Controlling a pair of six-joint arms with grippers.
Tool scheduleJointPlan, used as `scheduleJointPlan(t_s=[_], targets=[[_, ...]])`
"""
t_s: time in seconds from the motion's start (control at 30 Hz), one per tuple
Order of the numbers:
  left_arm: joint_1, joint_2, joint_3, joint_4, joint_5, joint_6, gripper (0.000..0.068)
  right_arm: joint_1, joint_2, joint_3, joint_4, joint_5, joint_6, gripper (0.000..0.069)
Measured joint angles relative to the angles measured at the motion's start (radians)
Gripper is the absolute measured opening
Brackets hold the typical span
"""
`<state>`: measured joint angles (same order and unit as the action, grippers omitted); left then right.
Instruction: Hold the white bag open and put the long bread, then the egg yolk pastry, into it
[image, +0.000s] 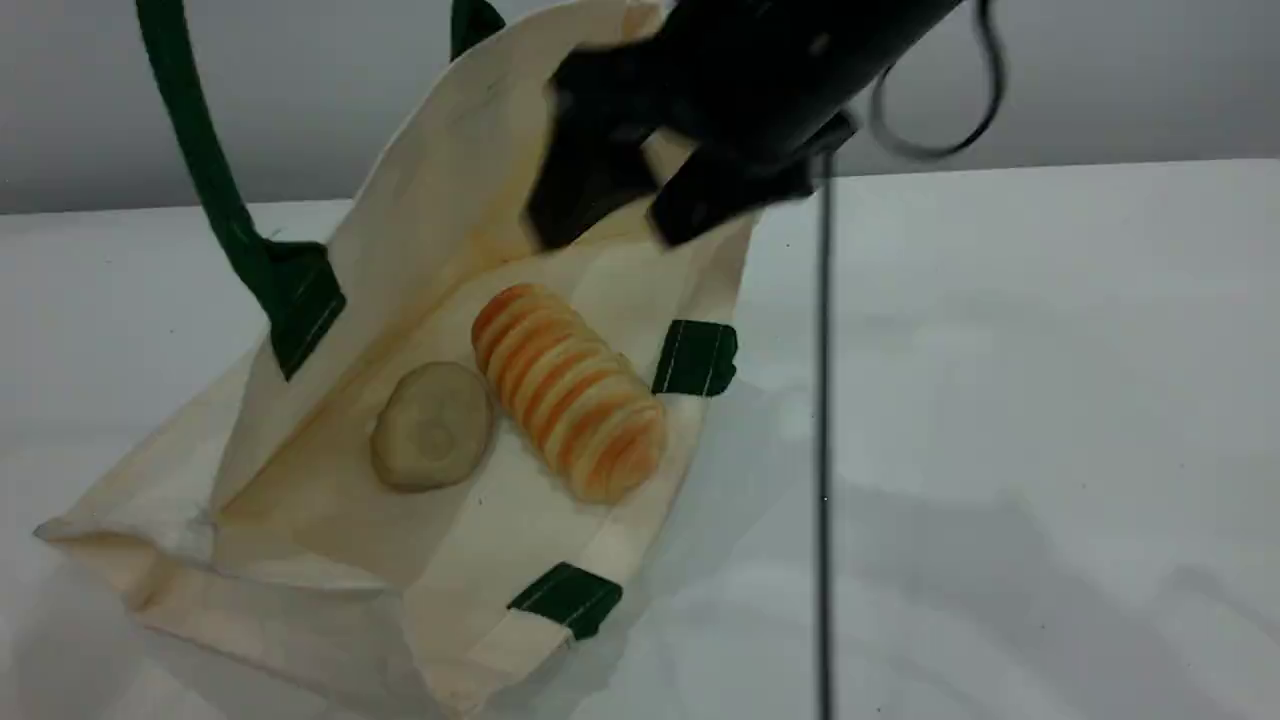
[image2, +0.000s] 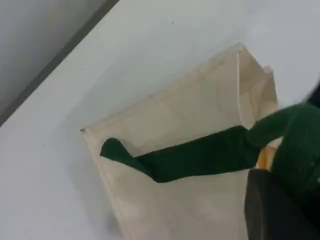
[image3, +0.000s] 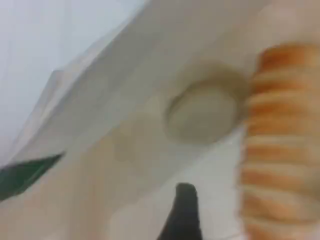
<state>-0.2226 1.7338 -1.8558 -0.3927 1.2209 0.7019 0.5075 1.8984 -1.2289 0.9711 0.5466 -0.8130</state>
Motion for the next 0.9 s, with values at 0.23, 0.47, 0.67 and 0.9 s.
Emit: scheduleJointPlan(t_s=[0.23, 0.47, 0.67, 0.9], targets=[[0.0, 0.0, 0.0, -0.006, 0.0, 0.0, 0.008, -0.174, -0.003, -0.039, -0.047, 0.008, 0.0, 0.0589], [0.0, 0.0, 0.0, -0.011, 0.0, -0.001, 0.008, -0.329, -0.003, -0.124, -0.087, 0.018, 0.03, 0.0589], [0.0, 0.0, 0.0, -0.012, 0.0, -0.003, 0.008, -0.425, -0.003, -0.156, -0.167, -0.001, 0.093, 0.0589], [0.0, 0.0, 0.0, -0.064, 0.0, 0.0, 0.008, -0.475, -0.003, -0.156, -0.222, -0.009, 0.132, 0.0589]])
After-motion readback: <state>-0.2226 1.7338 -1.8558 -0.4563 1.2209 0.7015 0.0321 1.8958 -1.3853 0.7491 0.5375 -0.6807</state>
